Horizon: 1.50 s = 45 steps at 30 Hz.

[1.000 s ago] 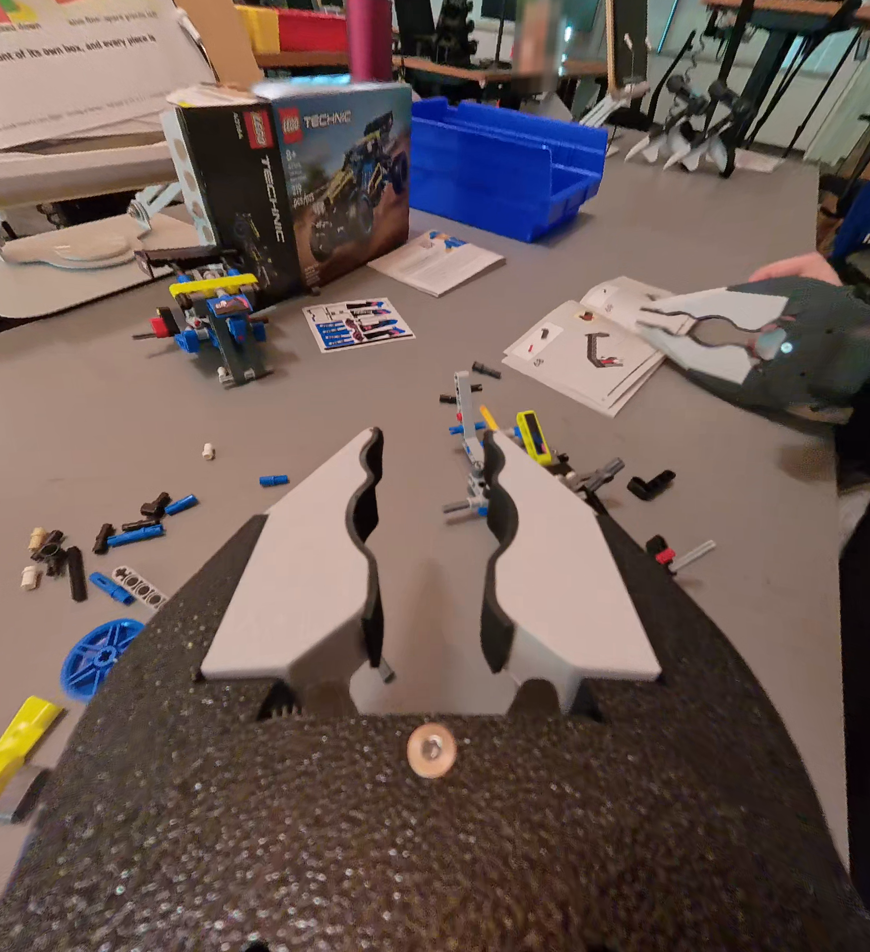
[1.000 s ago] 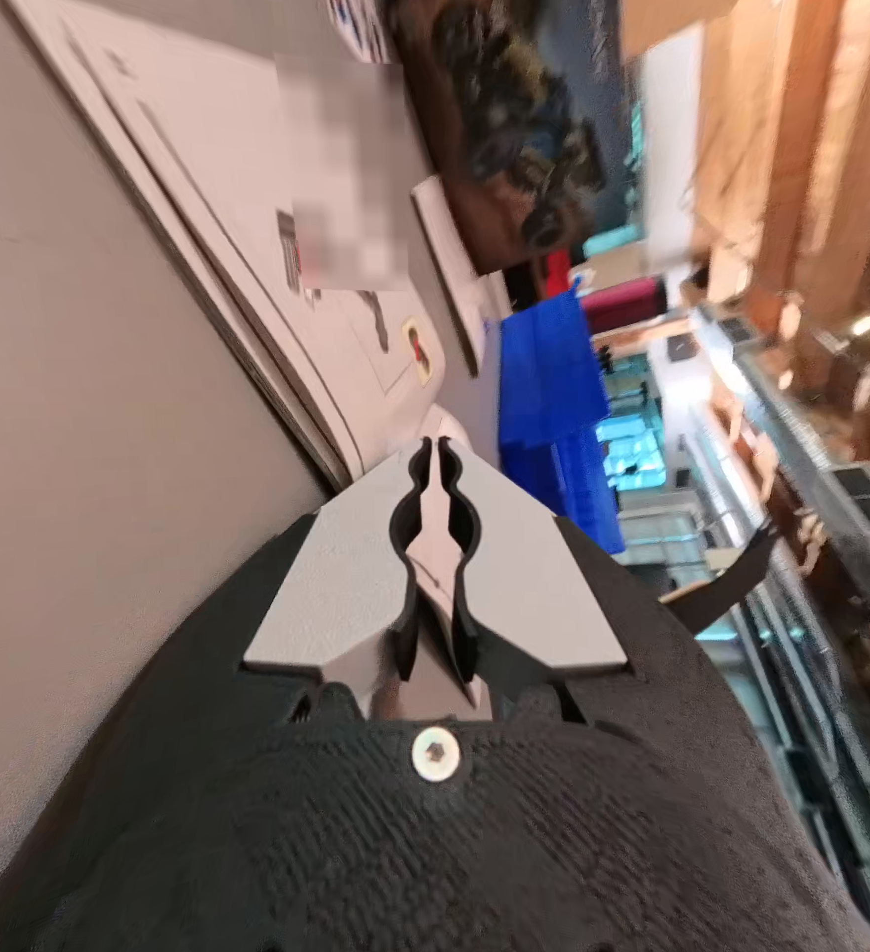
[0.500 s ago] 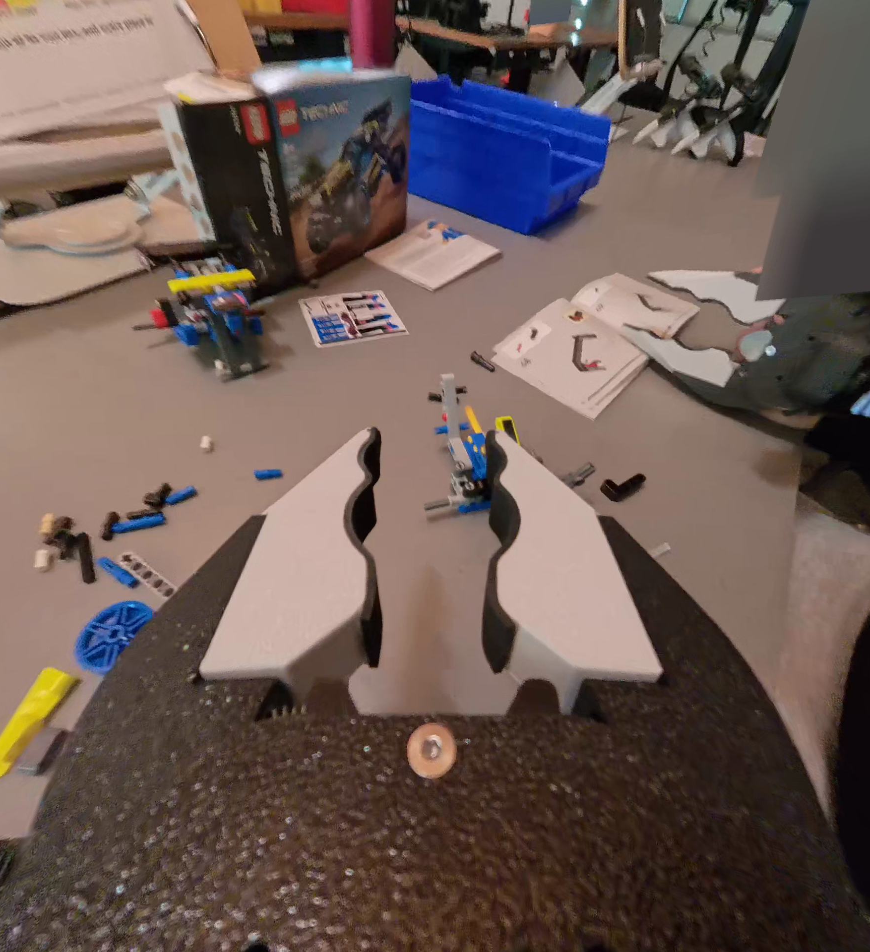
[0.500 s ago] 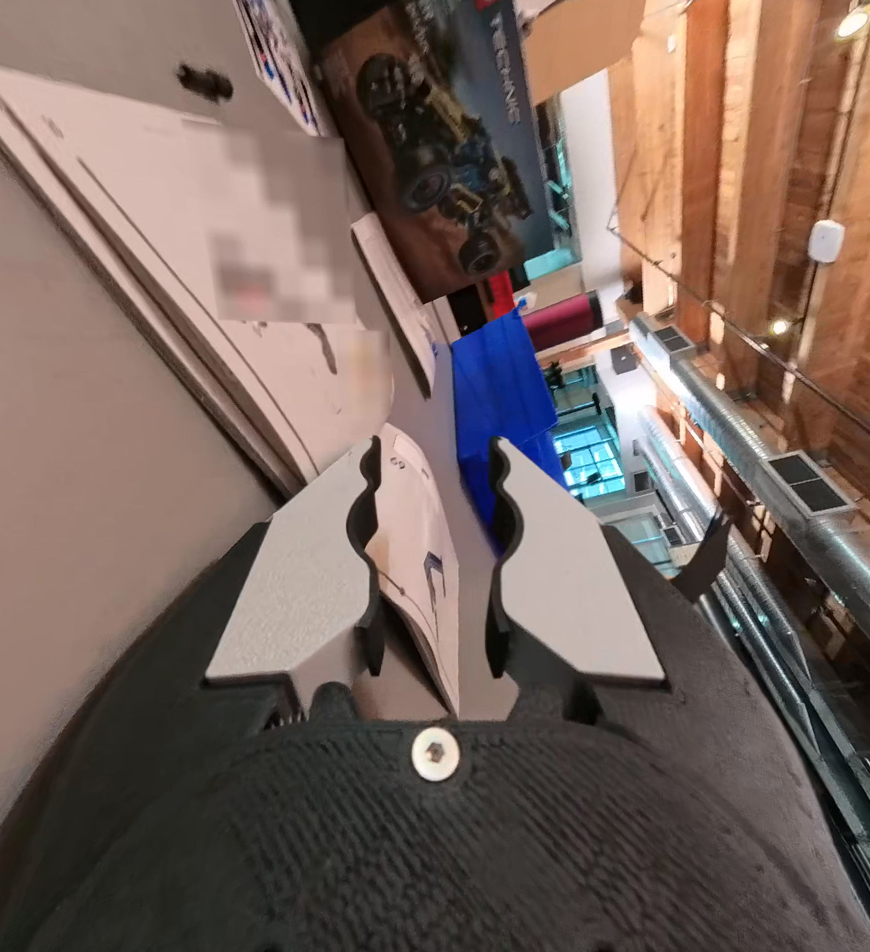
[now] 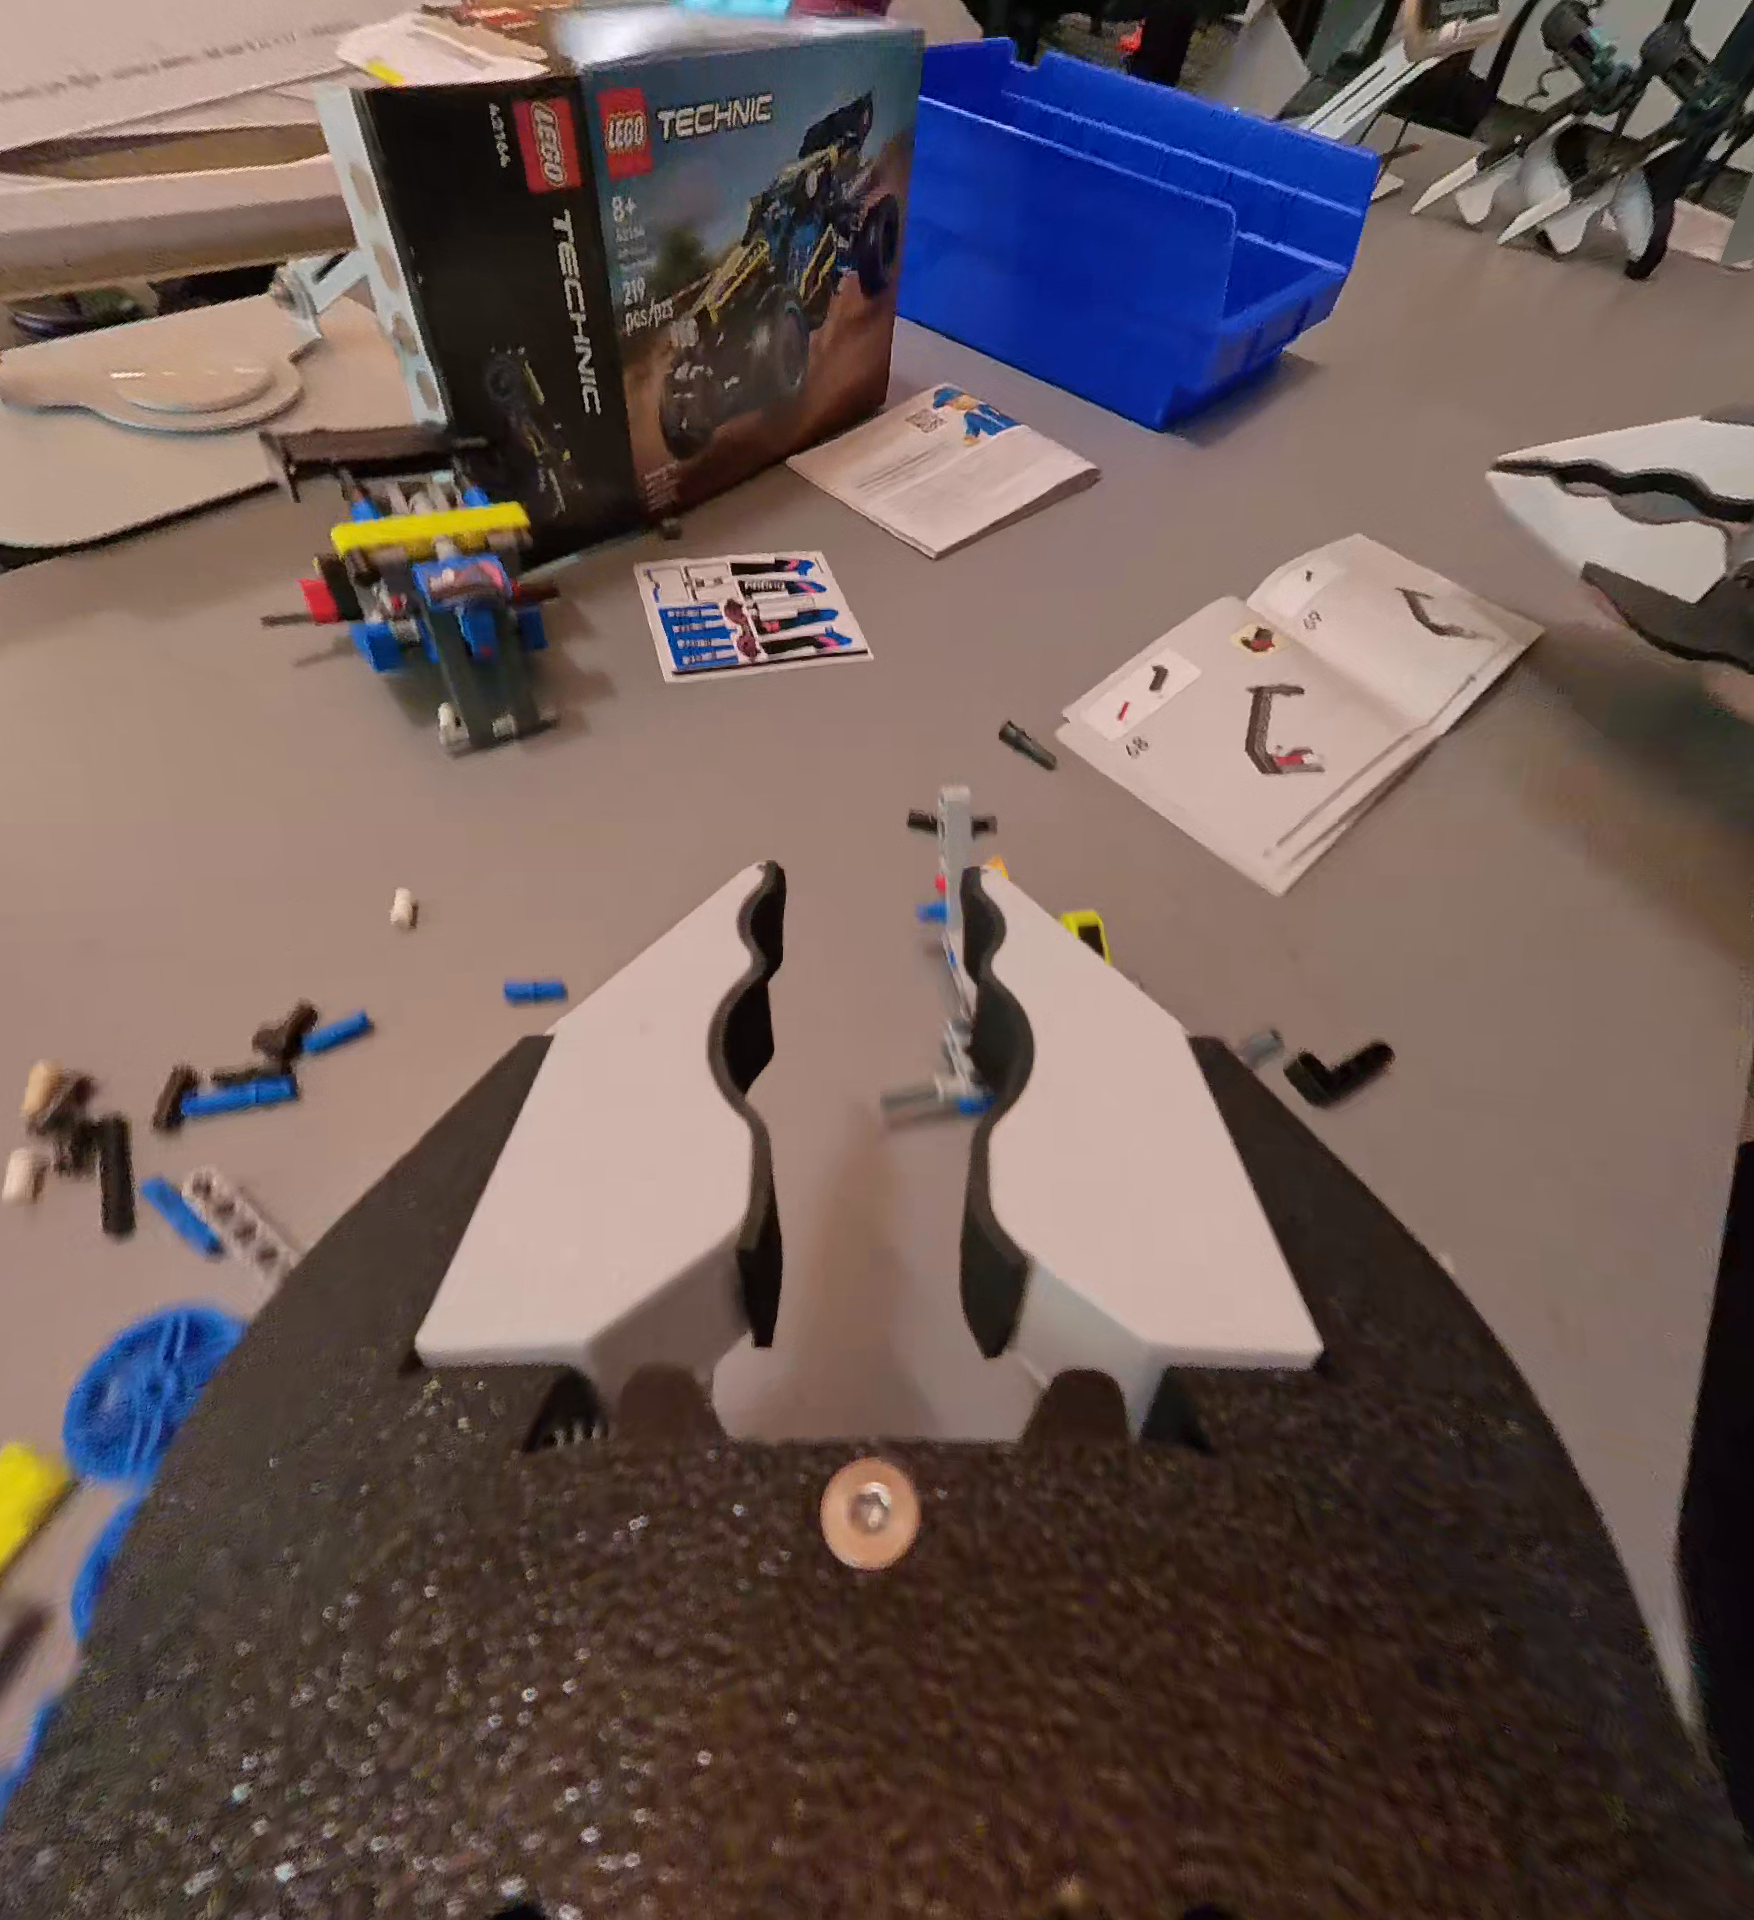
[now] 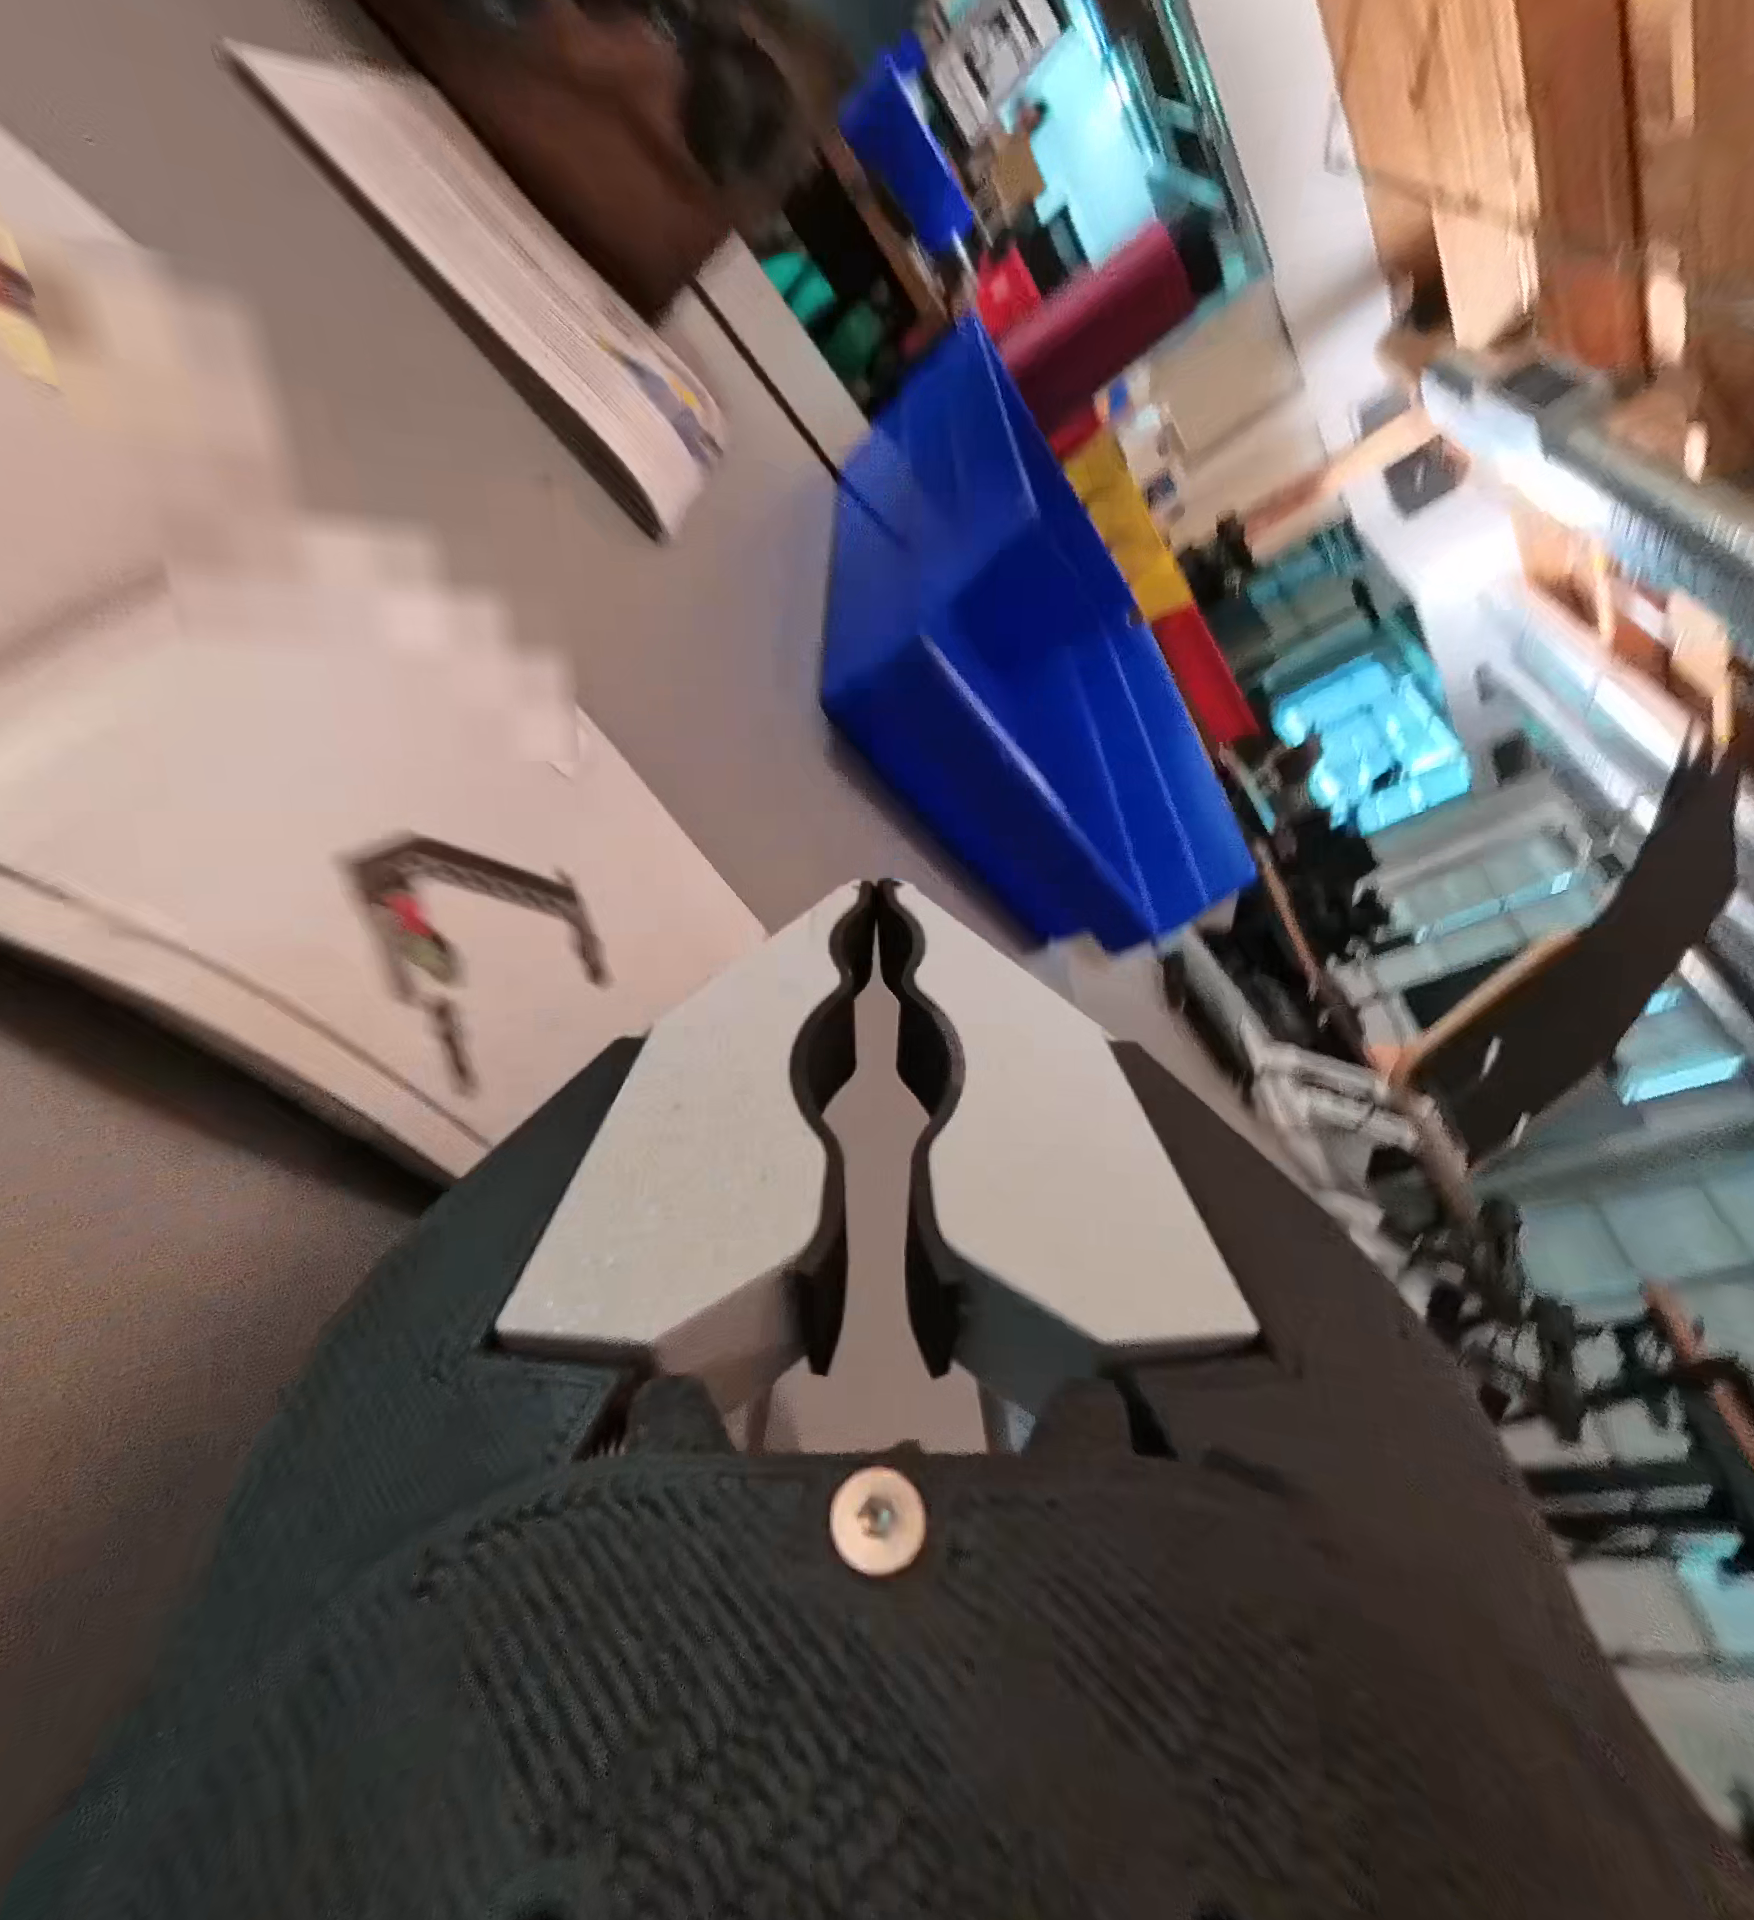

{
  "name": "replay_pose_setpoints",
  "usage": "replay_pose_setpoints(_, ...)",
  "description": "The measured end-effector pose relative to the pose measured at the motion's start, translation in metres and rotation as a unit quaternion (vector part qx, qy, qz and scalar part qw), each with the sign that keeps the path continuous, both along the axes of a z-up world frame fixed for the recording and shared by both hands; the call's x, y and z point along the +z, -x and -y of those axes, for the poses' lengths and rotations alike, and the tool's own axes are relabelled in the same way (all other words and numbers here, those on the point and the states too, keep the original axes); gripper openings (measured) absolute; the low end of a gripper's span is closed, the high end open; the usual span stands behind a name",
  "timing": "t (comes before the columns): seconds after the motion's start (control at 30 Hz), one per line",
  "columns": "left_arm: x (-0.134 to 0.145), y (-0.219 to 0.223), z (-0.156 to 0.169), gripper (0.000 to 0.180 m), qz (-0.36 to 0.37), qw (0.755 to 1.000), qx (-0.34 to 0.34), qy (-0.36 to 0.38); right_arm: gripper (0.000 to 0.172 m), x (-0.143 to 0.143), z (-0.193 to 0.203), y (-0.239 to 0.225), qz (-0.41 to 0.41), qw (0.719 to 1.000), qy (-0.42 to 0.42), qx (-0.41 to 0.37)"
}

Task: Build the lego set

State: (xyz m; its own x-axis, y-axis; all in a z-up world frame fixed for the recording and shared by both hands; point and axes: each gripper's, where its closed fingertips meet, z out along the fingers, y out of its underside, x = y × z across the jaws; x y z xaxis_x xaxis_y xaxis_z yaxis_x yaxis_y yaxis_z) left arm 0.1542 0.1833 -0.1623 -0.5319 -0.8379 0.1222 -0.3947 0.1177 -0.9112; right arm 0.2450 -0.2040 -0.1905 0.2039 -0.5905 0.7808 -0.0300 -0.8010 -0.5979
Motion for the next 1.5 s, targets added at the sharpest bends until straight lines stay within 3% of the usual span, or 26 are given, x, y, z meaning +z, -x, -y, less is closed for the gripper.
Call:
replay_pose_setpoints(0.1, 0.013, -0.030, 0.015, 0.032, -0.003, 0.999, -0.042, -0.005, 0.000, -0.011, 0.031, -0.009, -0.038, 0.997, -0.061, -0.030)
replay_pose_setpoints(0.33, 0.041, -0.066, 0.055, 0.032, 0.024, 0.994, -0.105, -0.008, 0.000, -0.010, 0.042, -0.022, -0.009, 0.999, -0.008, -0.043)
replay_pose_setpoints(0.57, 0.038, -0.047, 0.070, 0.030, 0.003, 0.993, -0.115, -0.001, 0.000, -0.011, 0.036, -0.022, 0.012, 0.998, 0.046, -0.039)
replay_pose_setpoints(1.13, 0.033, -0.015, 0.083, 0.027, 0.005, 0.994, -0.107, 0.000, 0.000, 0.001, 0.026, -0.017, 0.043, 0.999, 0.014, 0.000)
replay_pose_setpoints(1.5, 0.032, 0.002, 0.071, 0.027, -0.008, 0.995, -0.095, -0.021, 0.000, 0.002, 0.022, -0.016, 0.048, 0.999, 0.015, 0.013)
